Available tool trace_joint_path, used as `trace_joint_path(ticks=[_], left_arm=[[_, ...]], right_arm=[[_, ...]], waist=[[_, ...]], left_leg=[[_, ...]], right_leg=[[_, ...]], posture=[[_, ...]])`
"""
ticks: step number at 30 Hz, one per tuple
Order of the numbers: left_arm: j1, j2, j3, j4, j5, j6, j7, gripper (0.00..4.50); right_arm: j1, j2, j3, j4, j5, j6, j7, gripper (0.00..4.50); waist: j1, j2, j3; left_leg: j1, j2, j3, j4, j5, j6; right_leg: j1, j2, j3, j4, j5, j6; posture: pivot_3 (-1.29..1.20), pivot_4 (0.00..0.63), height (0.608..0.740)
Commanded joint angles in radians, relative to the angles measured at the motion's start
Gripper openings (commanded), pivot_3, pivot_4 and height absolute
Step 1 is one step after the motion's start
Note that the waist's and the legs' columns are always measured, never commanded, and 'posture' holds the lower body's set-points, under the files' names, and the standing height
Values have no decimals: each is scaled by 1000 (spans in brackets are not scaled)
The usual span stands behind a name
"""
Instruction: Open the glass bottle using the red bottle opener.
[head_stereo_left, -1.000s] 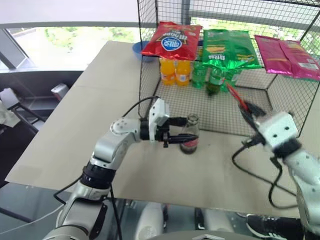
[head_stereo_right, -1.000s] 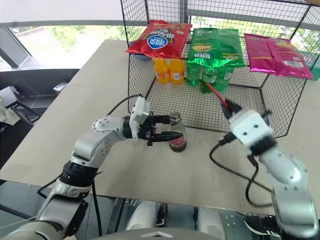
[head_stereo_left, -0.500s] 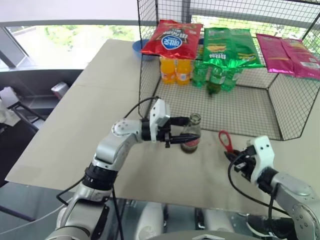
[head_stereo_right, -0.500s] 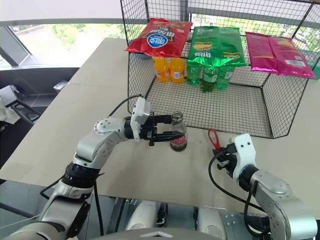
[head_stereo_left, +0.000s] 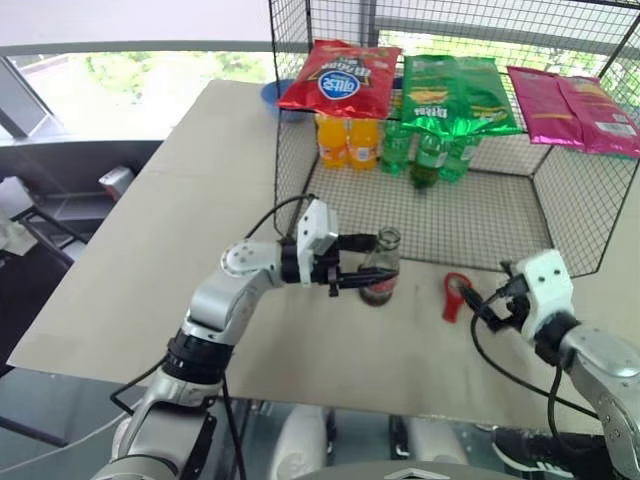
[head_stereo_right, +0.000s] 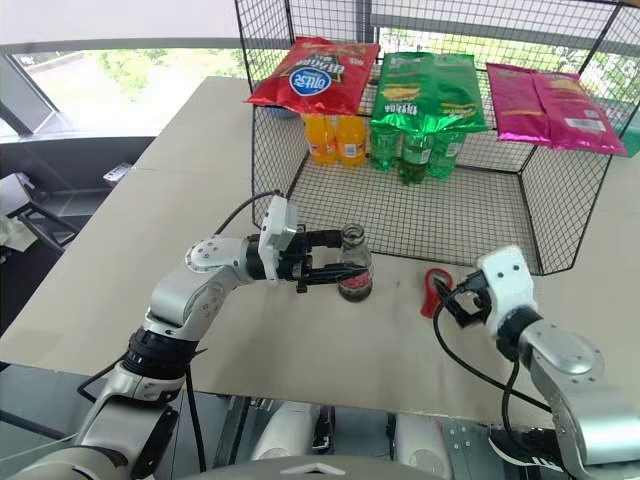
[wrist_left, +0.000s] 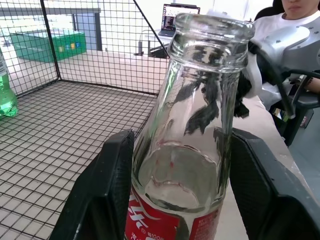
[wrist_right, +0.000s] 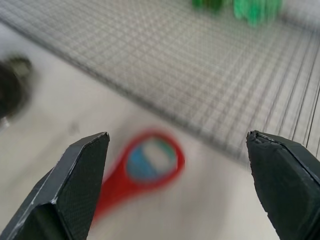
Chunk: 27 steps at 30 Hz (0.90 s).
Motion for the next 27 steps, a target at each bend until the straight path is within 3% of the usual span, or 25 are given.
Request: trace_joint_path(ticks=[1,3,16,18,21,27], left_arm=[[-2,13,40,-23,-3,-13,14,3697],[1,16,52,-40,-26,8,14,4479],[77,114,200,-202,-210,214,72,4479],[149,143,311,-230,-278,300,157,4479],[308,118,418,-254,-211,228,282,4479],[587,81,477,-327,-123,116,368,4479]], right_arm=[[-17,-3,22,1,-12,-86,18,4500],[-30,-4,39,5,-12,-120,29,4500],[-51,-23,20,59,5,-203,68,4500],[6,-39,-35,61,23,-235,102,4500],[127,-59,-101,58,25,-329,161,4500],[368,-51,-221,121,0,-551,245,4500]], waist=[[0,0,0],[0,0,0],[0,0,1],[-1,0,1],[-2,0,1],[4,0,1]], left_leg=[[0,0,0,0,0,0],[-1,0,1,0,0,0],[-1,0,1,0,0,0],[-1,0,1,0,0,0],[0,0,1,-2,0,0],[0,-1,2,-2,-1,-1]], right_leg=[[0,0,0,0,0,0],[0,0,1,0,0,-1],[0,-1,1,-1,1,-2],[0,-1,1,-1,1,-2],[0,-2,1,-1,0,0],[1,-6,0,-2,0,0]], posture=[[0,150,740],[0,150,740],[0,150,740],[0,150,740],[0,150,740],[0,150,740]])
